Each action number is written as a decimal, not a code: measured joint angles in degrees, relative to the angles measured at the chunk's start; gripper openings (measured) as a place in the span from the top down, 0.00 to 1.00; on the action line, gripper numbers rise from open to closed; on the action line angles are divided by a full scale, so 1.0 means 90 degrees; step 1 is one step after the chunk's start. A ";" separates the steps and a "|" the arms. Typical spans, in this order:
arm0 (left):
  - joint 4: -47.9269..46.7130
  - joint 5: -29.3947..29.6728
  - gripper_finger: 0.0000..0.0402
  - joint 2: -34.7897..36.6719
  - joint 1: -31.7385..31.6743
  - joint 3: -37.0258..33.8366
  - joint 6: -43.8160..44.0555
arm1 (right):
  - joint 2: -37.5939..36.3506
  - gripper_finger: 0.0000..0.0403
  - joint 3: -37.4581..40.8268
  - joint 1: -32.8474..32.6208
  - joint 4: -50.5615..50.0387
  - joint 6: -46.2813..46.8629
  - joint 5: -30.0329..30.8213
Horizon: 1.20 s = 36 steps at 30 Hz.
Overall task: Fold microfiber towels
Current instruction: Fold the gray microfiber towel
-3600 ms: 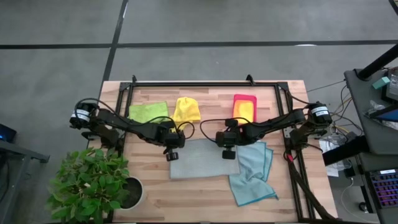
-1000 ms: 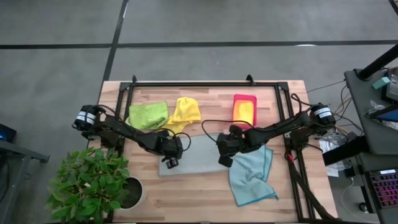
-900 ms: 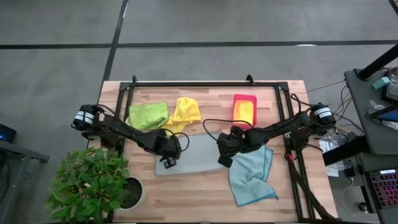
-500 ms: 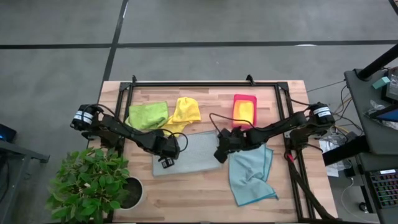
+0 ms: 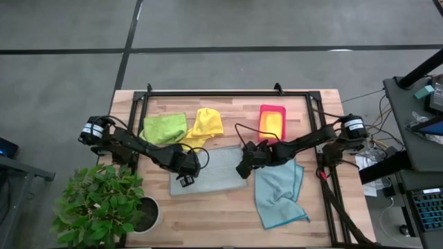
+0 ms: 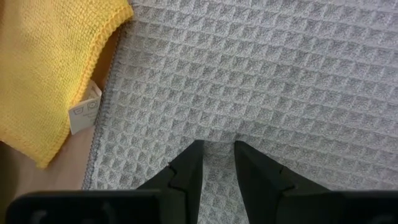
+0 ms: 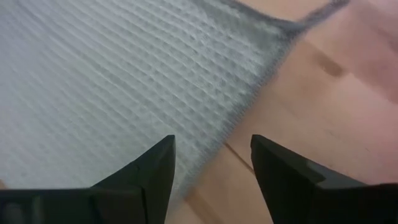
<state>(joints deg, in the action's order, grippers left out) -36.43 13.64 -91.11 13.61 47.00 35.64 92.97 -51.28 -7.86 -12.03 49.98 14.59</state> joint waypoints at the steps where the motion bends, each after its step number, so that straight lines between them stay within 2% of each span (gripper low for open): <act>1: 0.0003 0.0001 0.80 0.0000 0.0000 0.0000 0.0000 | 0.0092 0.51 0.0019 -0.0002 0.0059 -0.0002 0.0000; 7: 0.0047 0.0013 0.80 0.0005 0.0000 -0.0012 0.0002 | 0.0552 0.51 0.0031 -0.0046 0.0581 -0.0122 0.0068; 16: 0.0049 0.0013 0.80 0.0007 0.0000 -0.0017 0.0002 | 0.0590 0.54 0.0041 -0.0044 0.1170 -0.0461 -0.0146; 25: 0.0054 0.0013 0.80 0.0007 0.0000 -0.0017 0.0002 | 0.0613 0.69 0.0077 -0.0044 0.1228 -0.0461 -0.0172; 36: 0.0167 0.0011 0.80 0.0007 -0.0001 -0.0013 0.0002 | 0.0601 0.95 0.0080 -0.0044 0.1444 -0.0828 -0.0172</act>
<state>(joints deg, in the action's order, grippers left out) -34.93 13.74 -91.05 13.59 46.89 35.66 98.39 -50.57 -8.25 0.97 42.53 13.04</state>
